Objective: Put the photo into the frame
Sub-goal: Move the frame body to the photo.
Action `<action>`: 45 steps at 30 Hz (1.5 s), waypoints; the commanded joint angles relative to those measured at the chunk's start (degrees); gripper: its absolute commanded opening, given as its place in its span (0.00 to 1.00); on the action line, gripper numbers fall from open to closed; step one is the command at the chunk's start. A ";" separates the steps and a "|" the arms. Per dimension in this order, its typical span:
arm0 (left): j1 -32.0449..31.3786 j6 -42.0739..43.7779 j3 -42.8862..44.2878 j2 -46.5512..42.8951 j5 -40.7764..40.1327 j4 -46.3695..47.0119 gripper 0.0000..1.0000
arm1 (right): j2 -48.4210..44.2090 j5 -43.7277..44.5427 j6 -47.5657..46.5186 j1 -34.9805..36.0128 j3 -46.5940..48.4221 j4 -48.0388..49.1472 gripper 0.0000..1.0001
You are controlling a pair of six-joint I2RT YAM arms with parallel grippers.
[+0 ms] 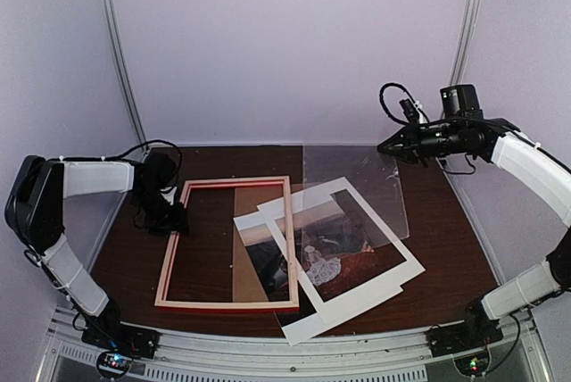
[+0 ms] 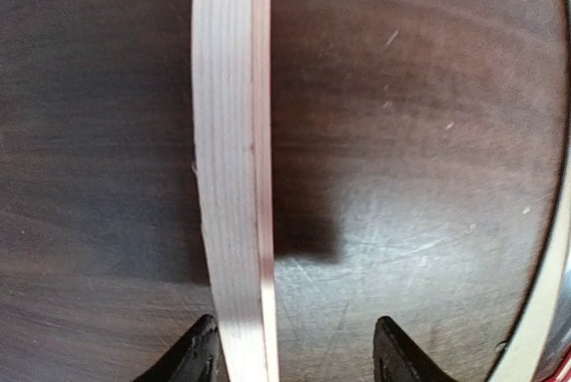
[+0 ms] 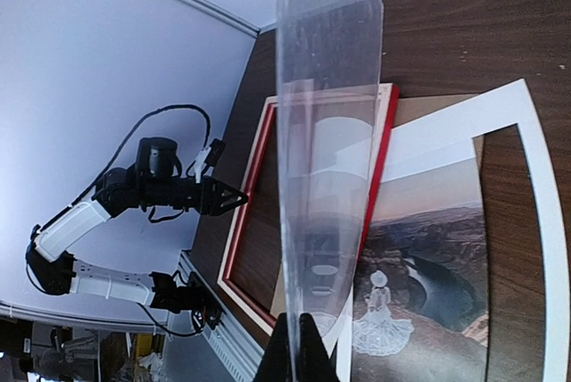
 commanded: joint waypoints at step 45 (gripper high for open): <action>-0.38 -10.49 -7.63 -2.82 22.20 16.25 0.68 | 14.28 10.84 1.56 18.99 26.24 -1.11 0.00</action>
